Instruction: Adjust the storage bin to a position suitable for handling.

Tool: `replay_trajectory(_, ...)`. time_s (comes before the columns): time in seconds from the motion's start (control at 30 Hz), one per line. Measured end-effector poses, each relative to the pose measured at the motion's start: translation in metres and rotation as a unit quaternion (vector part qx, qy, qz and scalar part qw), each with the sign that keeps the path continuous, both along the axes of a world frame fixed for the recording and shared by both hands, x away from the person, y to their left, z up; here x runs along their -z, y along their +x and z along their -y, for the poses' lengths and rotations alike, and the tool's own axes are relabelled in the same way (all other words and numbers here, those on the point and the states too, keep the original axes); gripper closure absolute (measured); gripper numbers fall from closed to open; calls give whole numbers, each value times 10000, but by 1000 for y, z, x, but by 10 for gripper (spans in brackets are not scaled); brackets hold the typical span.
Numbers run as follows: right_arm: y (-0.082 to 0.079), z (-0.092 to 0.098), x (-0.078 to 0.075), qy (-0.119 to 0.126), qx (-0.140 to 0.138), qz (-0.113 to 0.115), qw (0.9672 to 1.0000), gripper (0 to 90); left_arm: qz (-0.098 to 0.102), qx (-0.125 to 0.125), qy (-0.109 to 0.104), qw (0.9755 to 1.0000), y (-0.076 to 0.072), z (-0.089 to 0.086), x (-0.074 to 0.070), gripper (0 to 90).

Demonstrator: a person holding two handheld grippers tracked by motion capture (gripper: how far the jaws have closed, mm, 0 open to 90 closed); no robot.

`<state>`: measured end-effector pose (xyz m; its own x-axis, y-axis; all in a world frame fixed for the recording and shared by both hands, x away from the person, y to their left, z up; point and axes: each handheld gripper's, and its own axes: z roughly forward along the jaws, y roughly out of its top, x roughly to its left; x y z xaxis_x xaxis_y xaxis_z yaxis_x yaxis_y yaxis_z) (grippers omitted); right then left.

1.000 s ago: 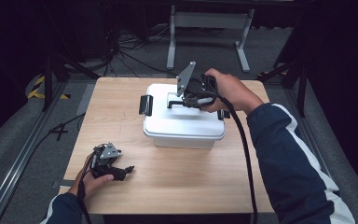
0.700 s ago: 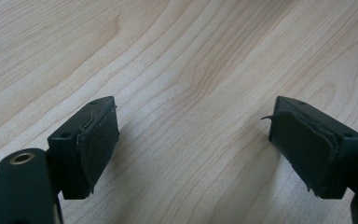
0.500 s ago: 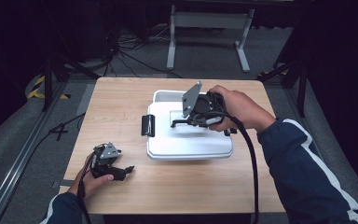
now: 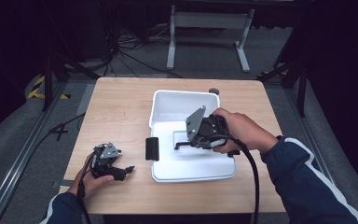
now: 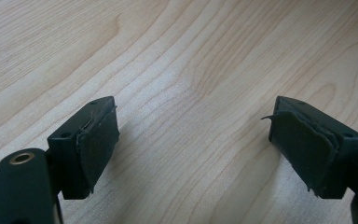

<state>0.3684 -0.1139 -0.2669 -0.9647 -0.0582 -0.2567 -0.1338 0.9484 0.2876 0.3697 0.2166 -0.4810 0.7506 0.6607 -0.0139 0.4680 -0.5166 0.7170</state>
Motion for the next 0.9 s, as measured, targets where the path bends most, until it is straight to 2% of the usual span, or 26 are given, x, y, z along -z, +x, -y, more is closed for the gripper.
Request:
replay_trajectory(0.1, -10, -2, 3, -46, -53, -26, 10000, 848, -13, 5, 10, 10000, 0, 0, 0, 163)
replay_trajectory(0.27, -22, -4, 3, 10, -60, -88, 9999, 848, 2, 8, 15, 10000, 0, 0, 0, 163)
replay_trajectory(0.47, -34, -7, 9, 0, -92, -312, 9995, 848, -5, 9, 13, 10000, 0, 0, 0, 163)
replay_trajectory(0.67, -39, -9, 23, -17, -130, -445, 9989, 848, -12, 7, 11, 10000, 0, 0, 0, 163)
replay_trajectory(0.7, -39, -10, 32, -58, -161, -497, 9986, 847, 1, 9, 15, 10000, 0, 0, 0, 163)
replay_trajectory(0.73, -39, -10, 32, -58, -161, -497, 9986, 847, 1, 9, 15, 10000, 0, 0, 0, 163)
replay_trajectory(0.9, -35, -10, 51, -120, -85, -600, 9981, 847, 2, 9, 16, 10000, 0, 0, 0, 163)
